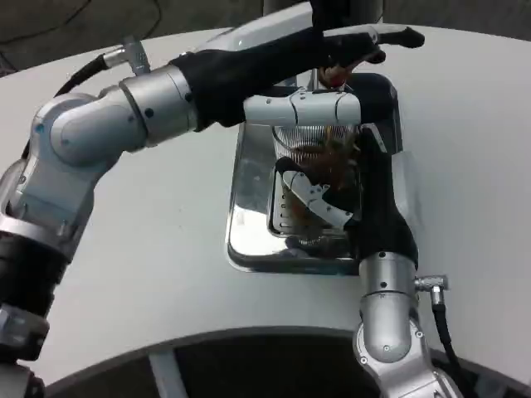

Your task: Grasp the cup under the faucet to collect the drink, then remove the cup.

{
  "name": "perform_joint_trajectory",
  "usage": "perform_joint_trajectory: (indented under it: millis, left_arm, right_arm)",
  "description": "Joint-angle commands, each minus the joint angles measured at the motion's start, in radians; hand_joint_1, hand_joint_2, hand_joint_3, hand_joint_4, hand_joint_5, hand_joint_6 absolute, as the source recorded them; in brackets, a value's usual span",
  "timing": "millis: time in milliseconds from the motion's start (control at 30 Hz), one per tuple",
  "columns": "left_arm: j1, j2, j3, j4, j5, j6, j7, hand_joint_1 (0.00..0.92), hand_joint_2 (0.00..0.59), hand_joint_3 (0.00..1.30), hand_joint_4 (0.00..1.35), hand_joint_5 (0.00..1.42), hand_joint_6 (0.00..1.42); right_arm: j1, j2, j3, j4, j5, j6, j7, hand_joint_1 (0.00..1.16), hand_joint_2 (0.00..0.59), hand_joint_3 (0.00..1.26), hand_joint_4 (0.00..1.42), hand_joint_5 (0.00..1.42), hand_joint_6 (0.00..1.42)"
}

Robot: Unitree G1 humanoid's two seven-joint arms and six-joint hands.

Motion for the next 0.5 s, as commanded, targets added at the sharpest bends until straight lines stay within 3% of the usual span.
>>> perform_joint_trajectory:
  millis: [33,500]
  left_arm:
    - [0.064,-0.004,0.005,0.021,0.004,-0.014,-0.016,0.000,0.105,0.10,0.07,0.15,0.10]
    - [0.086,-0.050,0.141,0.011,-0.073,-0.117,0.088,0.000,0.095,0.11,0.15,0.24,0.15]
  right_arm:
    - [-0.002,0.035,0.010,0.047,0.007,0.002,-0.020,0.79,0.228,0.20,0.27,0.30,0.19]
    - [-0.012,0.040,0.027,0.079,0.004,-0.014,-0.070,0.80,0.234,0.35,0.42,0.43,0.27]
